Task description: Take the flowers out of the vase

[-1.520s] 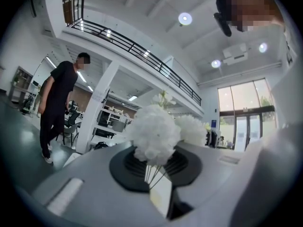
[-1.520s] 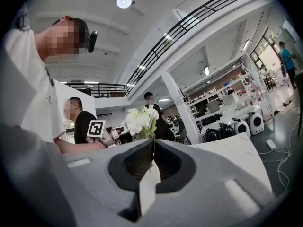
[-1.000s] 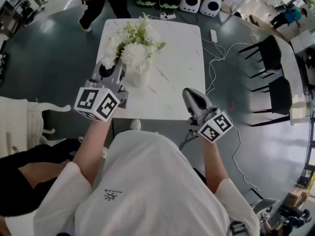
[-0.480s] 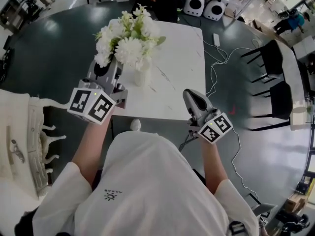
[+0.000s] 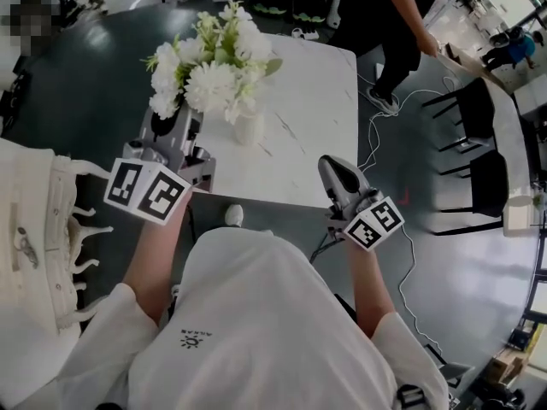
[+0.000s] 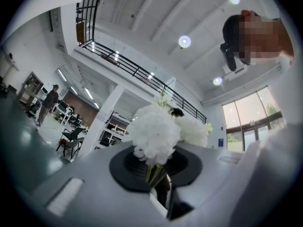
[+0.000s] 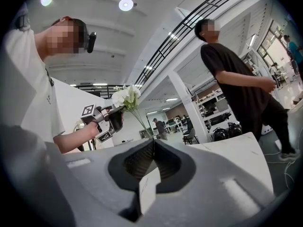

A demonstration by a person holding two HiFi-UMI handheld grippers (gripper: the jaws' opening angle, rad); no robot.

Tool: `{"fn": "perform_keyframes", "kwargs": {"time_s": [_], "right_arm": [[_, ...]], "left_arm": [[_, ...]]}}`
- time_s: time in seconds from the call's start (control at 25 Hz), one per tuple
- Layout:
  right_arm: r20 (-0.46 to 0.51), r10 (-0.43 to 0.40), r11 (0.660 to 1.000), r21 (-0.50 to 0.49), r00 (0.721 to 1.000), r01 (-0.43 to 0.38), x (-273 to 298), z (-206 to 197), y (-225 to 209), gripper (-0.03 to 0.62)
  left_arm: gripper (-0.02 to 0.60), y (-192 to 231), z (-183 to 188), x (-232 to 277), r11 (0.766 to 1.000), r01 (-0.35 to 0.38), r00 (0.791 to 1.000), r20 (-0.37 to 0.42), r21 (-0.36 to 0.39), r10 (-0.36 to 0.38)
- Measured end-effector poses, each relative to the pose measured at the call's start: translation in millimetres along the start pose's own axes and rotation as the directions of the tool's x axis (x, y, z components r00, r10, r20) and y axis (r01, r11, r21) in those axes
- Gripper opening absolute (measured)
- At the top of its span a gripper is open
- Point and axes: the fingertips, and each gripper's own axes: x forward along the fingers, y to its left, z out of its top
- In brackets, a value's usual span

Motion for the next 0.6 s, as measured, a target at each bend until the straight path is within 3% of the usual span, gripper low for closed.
{"fn": "perform_keyframes", "kwargs": {"time_s": [0.36,0.6], "right_arm": [[-0.014,0.047,0.999,-0.021,0.999,-0.048,-10.9,-22.1,13.9,0.002],[-0.028,0.067,0.998,-0.015,0.997,-0.067,-8.3,-9.7,10.7,0.002]], "left_arm": [[0.037,4.4,-7.5,-49.7,0.998,-0.064,0.998,0.023,0.010,0.064],[0.037,10.2,-12.4,-55.0,0.993,-0.122,0.993,-0.008,0.006,0.122]]}}
